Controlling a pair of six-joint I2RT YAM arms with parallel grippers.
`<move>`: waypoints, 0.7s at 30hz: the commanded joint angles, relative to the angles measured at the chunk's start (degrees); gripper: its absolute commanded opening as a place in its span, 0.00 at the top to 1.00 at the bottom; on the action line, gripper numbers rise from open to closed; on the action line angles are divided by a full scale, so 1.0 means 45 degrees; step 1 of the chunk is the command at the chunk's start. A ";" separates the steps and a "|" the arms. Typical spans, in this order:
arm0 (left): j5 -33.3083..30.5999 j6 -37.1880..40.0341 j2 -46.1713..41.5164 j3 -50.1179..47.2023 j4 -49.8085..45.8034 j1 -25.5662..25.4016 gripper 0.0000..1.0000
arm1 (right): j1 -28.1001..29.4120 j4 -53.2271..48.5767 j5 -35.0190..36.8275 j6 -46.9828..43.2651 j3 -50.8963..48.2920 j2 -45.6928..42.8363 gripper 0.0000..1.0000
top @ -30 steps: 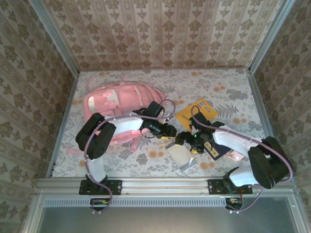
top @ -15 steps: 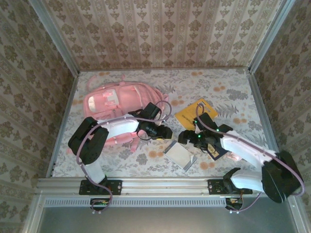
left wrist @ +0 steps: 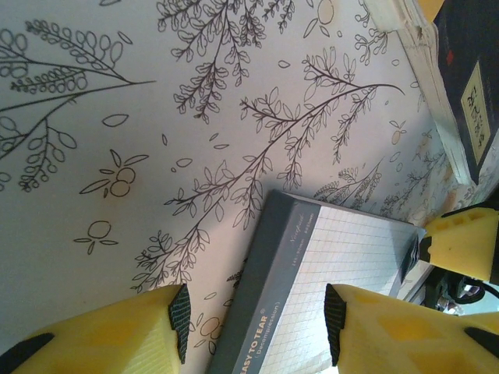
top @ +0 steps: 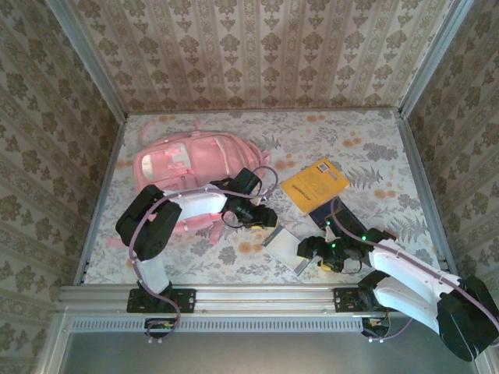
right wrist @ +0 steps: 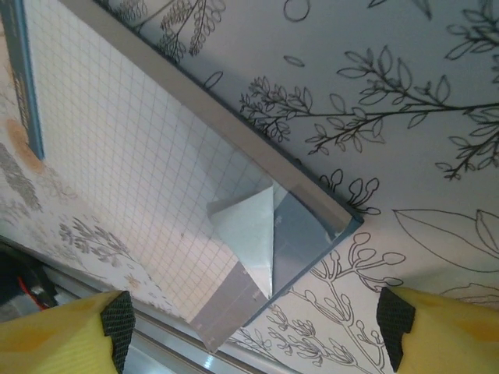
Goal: Pack the student bag
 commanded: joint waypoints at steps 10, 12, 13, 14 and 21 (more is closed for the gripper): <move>0.0715 0.0010 0.0851 -0.0176 0.0431 -0.0210 0.54 | 0.0037 0.3291 -0.1502 0.1571 -0.0374 0.0548 0.35; 0.1138 0.0000 0.0912 -0.0187 0.0493 -0.0257 0.55 | 0.0037 0.3405 -0.1474 0.1642 -0.0258 0.0539 0.39; 0.1163 -0.0009 0.0932 -0.0188 0.0539 -0.0271 0.55 | 0.0046 0.3455 -0.1491 0.1671 -0.0231 0.0552 0.42; 0.1204 -0.0009 0.0954 -0.0216 0.0573 -0.0296 0.55 | 0.0037 0.3529 -0.1512 0.1727 -0.0190 0.0553 0.44; 0.1233 -0.0025 0.0876 -0.0227 0.0564 -0.0306 0.57 | 0.0037 0.3966 -0.1563 0.2026 -0.0284 -0.0013 0.58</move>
